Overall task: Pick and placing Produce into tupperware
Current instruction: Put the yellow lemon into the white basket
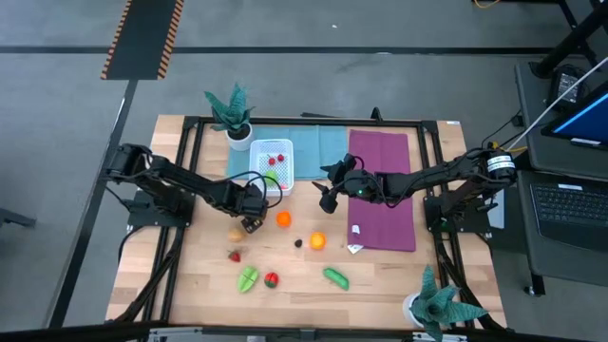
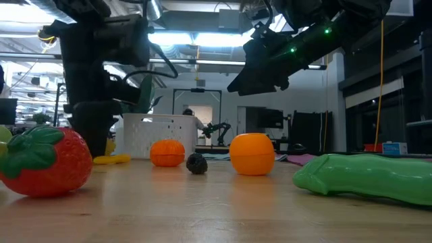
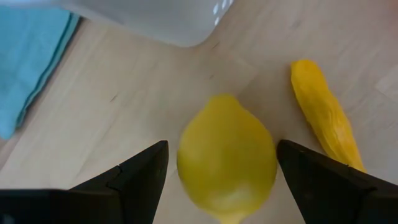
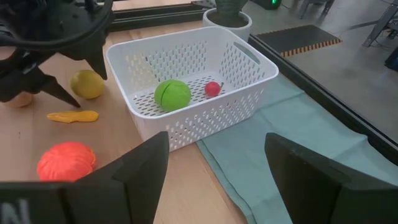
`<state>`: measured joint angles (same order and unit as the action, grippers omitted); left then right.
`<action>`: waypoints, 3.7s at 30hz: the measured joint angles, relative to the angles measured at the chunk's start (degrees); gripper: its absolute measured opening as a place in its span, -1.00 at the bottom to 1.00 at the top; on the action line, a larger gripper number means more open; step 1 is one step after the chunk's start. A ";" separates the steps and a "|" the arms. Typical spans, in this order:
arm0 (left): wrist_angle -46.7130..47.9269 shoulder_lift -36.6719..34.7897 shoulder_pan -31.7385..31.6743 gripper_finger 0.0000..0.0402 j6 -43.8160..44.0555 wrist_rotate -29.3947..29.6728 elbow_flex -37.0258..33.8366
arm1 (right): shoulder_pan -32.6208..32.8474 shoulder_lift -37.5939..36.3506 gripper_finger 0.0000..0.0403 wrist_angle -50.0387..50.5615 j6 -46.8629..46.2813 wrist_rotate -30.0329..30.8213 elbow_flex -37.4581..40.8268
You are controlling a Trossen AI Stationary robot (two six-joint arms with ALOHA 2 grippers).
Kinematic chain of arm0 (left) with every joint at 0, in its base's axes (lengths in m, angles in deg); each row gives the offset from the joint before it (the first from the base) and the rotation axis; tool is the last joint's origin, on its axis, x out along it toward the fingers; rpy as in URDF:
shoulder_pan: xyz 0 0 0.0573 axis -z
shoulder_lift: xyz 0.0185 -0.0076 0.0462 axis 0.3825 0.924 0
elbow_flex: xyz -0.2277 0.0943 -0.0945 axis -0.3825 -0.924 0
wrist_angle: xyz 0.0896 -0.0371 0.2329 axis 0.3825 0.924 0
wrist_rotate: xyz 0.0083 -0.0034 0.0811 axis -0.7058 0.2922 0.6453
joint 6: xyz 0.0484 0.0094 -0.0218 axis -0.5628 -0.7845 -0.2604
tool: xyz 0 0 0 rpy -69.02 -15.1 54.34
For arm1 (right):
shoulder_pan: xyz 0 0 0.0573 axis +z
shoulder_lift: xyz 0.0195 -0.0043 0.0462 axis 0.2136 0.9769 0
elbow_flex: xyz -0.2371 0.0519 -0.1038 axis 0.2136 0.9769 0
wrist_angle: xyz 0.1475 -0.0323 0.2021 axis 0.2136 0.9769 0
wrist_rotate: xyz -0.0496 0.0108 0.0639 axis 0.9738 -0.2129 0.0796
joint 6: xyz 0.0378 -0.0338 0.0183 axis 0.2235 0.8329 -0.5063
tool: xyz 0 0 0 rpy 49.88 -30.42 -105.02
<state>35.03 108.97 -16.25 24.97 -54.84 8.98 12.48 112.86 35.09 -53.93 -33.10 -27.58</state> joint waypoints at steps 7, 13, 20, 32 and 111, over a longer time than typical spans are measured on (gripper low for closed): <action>-0.63 -0.02 0.00 0.43 -0.07 -0.16 -0.11 | 0.00 0.00 0.33 0.02 0.00 0.00 0.00; -1.19 0.03 0.02 0.24 -0.04 -0.56 -0.15 | 0.00 0.00 0.33 0.02 0.00 -0.02 0.00; -1.31 0.04 0.04 -0.02 -0.03 -0.80 -0.15 | 0.00 0.00 0.33 0.02 0.00 0.00 0.00; -0.70 -0.61 0.48 0.02 -4.18 0.61 -0.31 | 0.00 0.00 0.33 0.04 0.02 -0.02 0.00; -61.27 -36.07 -12.82 -0.01 -28.25 10.19 -28.66 | 0.20 0.00 0.33 -2.15 0.00 -4.09 0.00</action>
<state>-26.24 72.90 -29.07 -3.27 -44.66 -19.68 12.67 112.86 32.93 -53.93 -37.19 -27.58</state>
